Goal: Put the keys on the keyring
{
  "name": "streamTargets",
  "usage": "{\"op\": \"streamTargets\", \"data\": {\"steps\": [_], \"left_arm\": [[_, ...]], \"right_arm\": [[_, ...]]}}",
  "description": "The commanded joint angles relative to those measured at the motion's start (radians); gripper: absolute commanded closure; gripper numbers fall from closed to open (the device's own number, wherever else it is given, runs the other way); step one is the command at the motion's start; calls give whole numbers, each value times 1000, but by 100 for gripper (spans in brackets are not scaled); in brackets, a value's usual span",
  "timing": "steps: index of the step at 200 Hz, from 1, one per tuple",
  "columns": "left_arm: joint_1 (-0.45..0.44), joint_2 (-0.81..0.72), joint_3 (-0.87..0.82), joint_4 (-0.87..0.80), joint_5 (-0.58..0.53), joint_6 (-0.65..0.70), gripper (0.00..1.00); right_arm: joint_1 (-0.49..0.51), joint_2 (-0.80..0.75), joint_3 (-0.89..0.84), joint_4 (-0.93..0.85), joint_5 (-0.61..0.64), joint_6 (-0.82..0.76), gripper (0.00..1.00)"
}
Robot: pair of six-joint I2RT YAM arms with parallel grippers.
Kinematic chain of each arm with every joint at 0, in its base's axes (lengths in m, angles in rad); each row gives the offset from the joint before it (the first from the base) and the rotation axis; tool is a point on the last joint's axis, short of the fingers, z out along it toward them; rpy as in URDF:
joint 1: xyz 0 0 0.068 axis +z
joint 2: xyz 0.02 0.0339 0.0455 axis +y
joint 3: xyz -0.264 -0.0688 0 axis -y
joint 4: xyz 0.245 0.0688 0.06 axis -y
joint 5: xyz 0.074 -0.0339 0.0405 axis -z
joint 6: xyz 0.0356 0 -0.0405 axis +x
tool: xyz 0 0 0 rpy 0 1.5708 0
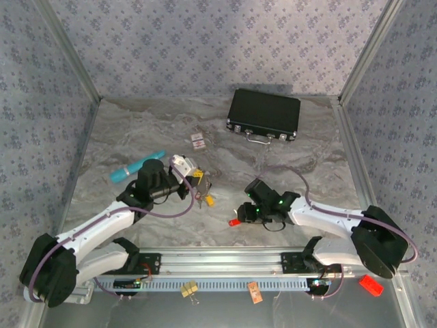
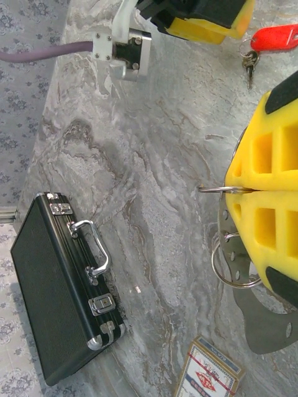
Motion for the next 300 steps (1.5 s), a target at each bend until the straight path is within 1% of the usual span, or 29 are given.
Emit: {"op": "streamTargets", "data": {"steps": [1, 67, 95, 145, 182, 212, 260, 300], "left_arm": [[-8, 0, 35, -13, 25, 22, 100], [-7, 1, 38, -17, 25, 34, 100], [-7, -1, 37, -19, 23, 35, 100], [-9, -1, 37, -18, 23, 35, 100], [-7, -1, 36, -19, 25, 35, 100], [-8, -3, 36, -20, 26, 36, 100], [-8, -1, 36, -21, 28, 37, 100], [-8, -2, 36, -23, 28, 38, 100]], "right_arm": [[-9, 23, -18, 43, -64, -15, 60], [-23, 82, -12, 45, -71, -11, 68], [-25, 95, -4, 57, -84, -11, 73], [-29, 103, 2, 72, -88, -12, 78], [-30, 104, 1, 89, -100, -8, 79], [-29, 100, 3, 94, -98, -5, 77], [-31, 106, 4, 105, -103, -5, 77], [-32, 120, 7, 107, -102, -5, 80]]}}
